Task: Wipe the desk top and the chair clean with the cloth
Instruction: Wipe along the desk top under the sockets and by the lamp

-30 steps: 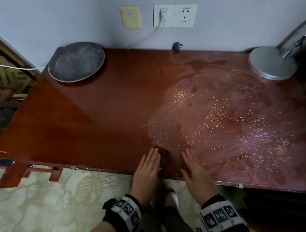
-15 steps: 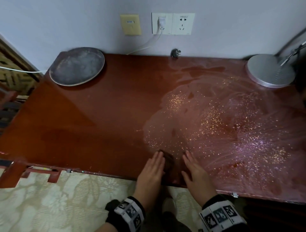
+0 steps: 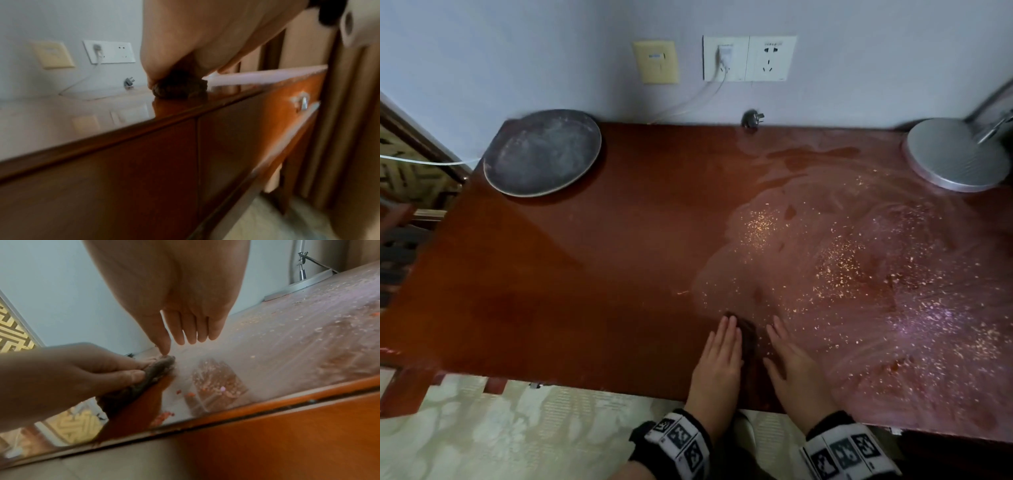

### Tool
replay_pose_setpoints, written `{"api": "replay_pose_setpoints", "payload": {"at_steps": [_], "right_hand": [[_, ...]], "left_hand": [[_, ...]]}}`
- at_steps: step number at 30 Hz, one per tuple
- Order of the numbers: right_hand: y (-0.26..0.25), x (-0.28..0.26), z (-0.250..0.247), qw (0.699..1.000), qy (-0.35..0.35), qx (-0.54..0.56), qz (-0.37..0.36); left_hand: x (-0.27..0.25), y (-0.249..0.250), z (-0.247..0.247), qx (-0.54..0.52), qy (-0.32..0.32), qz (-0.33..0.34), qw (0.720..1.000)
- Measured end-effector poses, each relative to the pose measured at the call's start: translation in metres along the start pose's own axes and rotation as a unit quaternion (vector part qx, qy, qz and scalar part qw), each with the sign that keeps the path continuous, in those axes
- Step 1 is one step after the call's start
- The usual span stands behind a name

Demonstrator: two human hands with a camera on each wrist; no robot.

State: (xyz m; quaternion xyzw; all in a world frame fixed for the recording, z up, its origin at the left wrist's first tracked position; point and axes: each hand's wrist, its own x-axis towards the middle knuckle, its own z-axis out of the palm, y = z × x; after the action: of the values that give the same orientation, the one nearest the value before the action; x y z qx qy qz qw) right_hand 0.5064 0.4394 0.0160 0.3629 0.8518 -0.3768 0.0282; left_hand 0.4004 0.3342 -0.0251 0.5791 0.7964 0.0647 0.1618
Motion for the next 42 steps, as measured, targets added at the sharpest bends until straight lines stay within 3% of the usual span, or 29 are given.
{"api": "replay_pose_setpoints", "payload": {"at_steps": [2,5,8,11,15,17,19,21,24,27,30,32,34,36,40,42], "right_hand": [[-0.007,0.006,0.0,1.0,0.002,-0.003,-0.002],[-0.012,0.009,0.0,1.0,0.001,-0.004,0.013],[-0.011,0.005,-0.002,0.999,0.004,0.004,0.036],[-0.009,0.002,-0.003,0.998,-0.003,-0.008,0.063],[-0.011,0.004,0.0,0.998,-0.006,-0.011,0.063],[-0.012,0.007,0.0,0.998,-0.006,-0.007,0.065],[-0.013,0.008,-0.003,0.998,0.0,-0.011,0.061],[-0.014,0.008,-0.005,0.998,0.003,-0.013,0.061],[-0.014,0.004,-0.005,0.997,0.002,-0.008,0.072],[-0.012,-0.002,-0.003,0.996,0.0,-0.012,0.088],[-0.011,-0.004,0.0,0.995,-0.001,-0.008,0.094],[-0.013,-0.002,0.002,0.996,0.004,-0.014,0.085],[-0.014,0.001,0.003,0.997,0.006,-0.021,0.077],[-0.016,0.005,0.002,0.997,0.007,-0.02,0.076],[-0.016,0.007,0.002,0.997,0.012,-0.015,0.078],[-0.018,0.006,0.005,0.996,0.007,-0.01,0.088]], "left_hand": [[0.004,-0.014,-0.015,0.017,0.019,-0.025,0.999],[0.01,-0.062,-0.04,0.057,0.008,-0.135,0.989],[0.019,-0.094,-0.052,0.051,0.002,-0.183,0.982],[0.024,-0.082,-0.04,0.068,0.047,-0.131,0.988],[0.023,-0.026,-0.011,0.059,-0.01,0.072,0.996],[0.026,-0.018,-0.011,0.045,-0.051,0.094,0.993],[0.033,-0.034,-0.027,0.029,-0.047,0.051,0.997],[0.043,-0.066,-0.052,0.002,0.005,-0.051,0.999],[0.051,-0.114,-0.083,0.042,-0.021,-0.185,0.982],[0.062,-0.12,-0.076,0.034,-0.001,-0.226,0.974],[0.054,-0.083,-0.048,0.012,0.025,-0.115,0.993],[0.037,-0.06,-0.034,0.01,-0.004,-0.002,1.0],[0.028,-0.062,-0.033,0.01,-0.032,0.031,0.999],[0.031,-0.087,-0.044,-0.018,0.008,-0.01,1.0],[0.037,-0.152,-0.079,-0.025,0.015,-0.193,0.981],[0.029,-0.164,-0.078,-0.037,0.023,-0.207,0.977]]}}
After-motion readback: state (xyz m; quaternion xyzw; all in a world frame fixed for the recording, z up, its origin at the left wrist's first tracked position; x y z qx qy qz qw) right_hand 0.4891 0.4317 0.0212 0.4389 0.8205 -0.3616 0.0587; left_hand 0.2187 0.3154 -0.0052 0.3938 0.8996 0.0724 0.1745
